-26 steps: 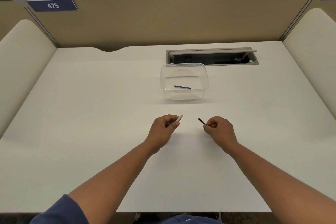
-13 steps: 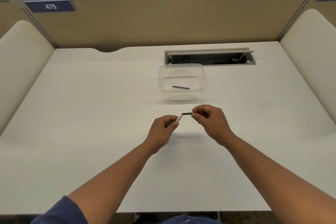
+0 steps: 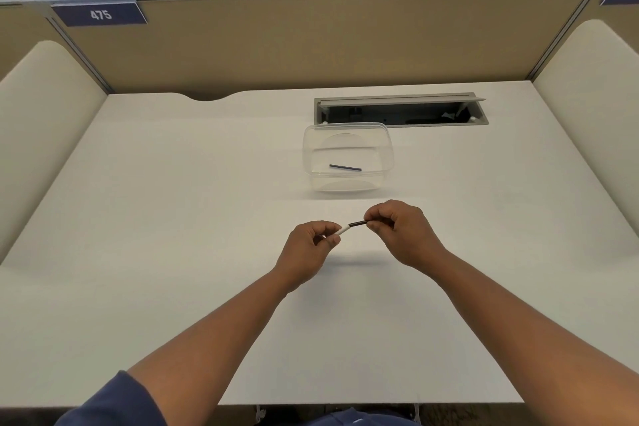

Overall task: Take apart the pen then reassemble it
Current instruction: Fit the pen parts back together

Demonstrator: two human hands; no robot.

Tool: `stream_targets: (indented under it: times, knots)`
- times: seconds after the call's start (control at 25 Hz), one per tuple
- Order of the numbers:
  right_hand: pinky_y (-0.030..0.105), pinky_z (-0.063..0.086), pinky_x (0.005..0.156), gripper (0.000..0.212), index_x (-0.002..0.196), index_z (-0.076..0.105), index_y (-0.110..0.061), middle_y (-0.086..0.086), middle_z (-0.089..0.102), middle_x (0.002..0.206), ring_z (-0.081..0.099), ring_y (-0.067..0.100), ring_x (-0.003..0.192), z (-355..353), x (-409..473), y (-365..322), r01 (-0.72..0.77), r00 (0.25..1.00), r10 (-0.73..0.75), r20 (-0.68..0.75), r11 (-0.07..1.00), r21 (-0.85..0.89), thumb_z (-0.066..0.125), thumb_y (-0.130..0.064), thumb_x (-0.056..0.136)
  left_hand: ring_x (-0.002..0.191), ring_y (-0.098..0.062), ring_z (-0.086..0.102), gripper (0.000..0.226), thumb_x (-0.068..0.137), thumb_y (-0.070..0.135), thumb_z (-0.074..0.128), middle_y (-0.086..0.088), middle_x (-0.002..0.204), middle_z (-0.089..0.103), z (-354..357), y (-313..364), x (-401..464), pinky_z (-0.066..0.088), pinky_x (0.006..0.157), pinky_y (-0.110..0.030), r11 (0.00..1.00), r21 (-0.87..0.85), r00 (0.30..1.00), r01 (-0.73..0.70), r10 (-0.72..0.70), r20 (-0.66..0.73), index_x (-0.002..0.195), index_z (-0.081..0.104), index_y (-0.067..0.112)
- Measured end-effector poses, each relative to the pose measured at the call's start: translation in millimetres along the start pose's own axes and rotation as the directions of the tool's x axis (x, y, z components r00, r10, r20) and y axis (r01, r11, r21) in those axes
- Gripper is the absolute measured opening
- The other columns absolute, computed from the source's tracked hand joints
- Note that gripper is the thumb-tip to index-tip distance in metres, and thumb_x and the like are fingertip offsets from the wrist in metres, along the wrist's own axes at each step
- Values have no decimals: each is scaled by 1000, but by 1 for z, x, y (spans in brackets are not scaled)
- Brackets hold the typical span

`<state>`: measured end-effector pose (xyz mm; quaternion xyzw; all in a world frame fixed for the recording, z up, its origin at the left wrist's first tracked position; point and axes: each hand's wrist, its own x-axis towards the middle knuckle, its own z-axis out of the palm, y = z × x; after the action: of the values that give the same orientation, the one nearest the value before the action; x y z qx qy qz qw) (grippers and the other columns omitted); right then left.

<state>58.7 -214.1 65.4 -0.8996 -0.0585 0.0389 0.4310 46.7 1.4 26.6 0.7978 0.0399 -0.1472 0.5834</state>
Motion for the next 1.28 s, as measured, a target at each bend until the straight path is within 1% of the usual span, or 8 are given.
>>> stream_targets:
  times: [0.12,0.4,0.56,0.76,0.92,1.0,1.12,1.28]
  knots:
    - [13,39,70,14,96,75,-16,-2,67,90,56,12,80,-2,3,-1,55,998,-52,37,995,-87,66,-6,91,71,-8,51,12,95,22,68,10,90,69,0,0,0,46,69,-20,999,37,1000,2,-1,-11,102,77,27]
    - [14,40,72,16,97,76,-14,-5,64,90,57,12,82,0,4,-2,115,993,-111,44,986,-117,65,-3,91,80,-12,57,14,95,23,69,7,98,71,1,1,0,51,75,-28,995,97,1000,-8,8,-2,105,76,27]
    - [23,46,73,15,96,76,-13,-1,67,88,60,15,82,0,6,-5,186,981,-176,76,972,-141,66,-4,90,81,-11,57,16,96,24,67,8,99,71,3,6,1,49,76,-25,993,116,999,-38,37,13,109,76,26]
    - [23,46,74,13,96,77,-14,-1,68,86,60,15,82,1,6,-8,128,988,-119,99,988,-90,67,-7,91,75,-9,54,17,98,23,63,8,92,66,4,10,2,46,73,-24,983,164,996,-85,78,51,109,75,25]
    - [20,45,73,13,96,77,-14,-1,69,87,60,13,82,3,3,-7,79,990,-73,117,996,-48,67,-7,91,78,-10,54,17,99,22,62,5,98,68,5,8,0,47,77,-26,980,182,995,-86,74,70,110,75,25]
    - [24,47,73,12,95,77,-13,1,70,88,60,15,83,4,2,-6,79,990,-71,123,995,-54,66,-8,92,81,-8,54,18,100,20,61,8,97,65,5,9,0,45,77,-24,974,208,994,-93,77,81,111,75,25]
    - [33,48,72,13,91,73,-14,1,67,84,58,18,79,7,2,-2,138,984,-123,126,984,-114,62,-9,94,79,-7,51,19,101,19,59,14,90,60,5,14,1,41,74,-22,963,245,992,-109,90,89,112,75,23]
    - [37,49,72,10,93,68,-14,0,63,87,55,20,81,9,5,3,275,958,-250,138,937,-213,59,-13,96,70,-9,47,20,103,26,56,11,81,62,2,19,-1,41,68,-24,983,170,989,-66,42,140,105,76,22]
